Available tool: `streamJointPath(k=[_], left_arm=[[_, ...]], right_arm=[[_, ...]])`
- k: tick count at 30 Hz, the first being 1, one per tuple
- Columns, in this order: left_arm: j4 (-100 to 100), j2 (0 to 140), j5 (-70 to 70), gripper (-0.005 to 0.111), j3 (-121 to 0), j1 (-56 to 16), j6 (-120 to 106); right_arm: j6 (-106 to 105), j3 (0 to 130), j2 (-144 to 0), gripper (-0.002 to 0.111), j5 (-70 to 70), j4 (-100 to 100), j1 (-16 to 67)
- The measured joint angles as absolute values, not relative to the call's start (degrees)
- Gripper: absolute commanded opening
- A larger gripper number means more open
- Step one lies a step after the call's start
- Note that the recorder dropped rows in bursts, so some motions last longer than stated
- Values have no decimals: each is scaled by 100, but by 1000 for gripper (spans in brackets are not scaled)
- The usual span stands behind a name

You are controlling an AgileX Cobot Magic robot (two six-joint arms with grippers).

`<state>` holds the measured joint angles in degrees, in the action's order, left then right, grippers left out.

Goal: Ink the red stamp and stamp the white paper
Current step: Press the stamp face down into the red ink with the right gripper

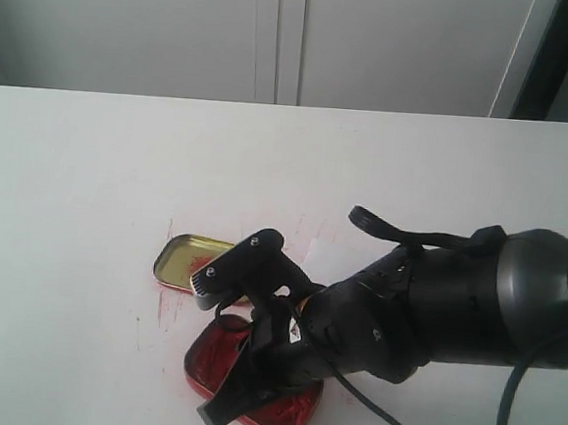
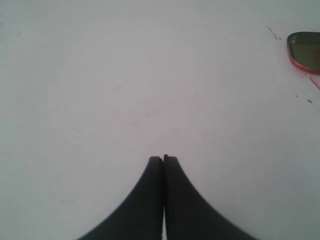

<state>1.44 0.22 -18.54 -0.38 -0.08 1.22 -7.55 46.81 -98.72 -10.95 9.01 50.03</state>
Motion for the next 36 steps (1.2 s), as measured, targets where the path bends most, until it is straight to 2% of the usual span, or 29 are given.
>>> streamJointPath(k=[10, 24, 36], left_arm=[[144, 22, -1854, 0, -38, -8, 122], [144, 22, -1854, 0, -38, -8, 122], [144, 22, -1854, 0, -38, -8, 122]], right_arm=[[-755, 4669, -9790, 0, -962, 905, 5003], [-660, 3961, -9764, 0, 229, 1039, 5003], [-649, 3936, -9339, 0, 313, 1039, 5003]])
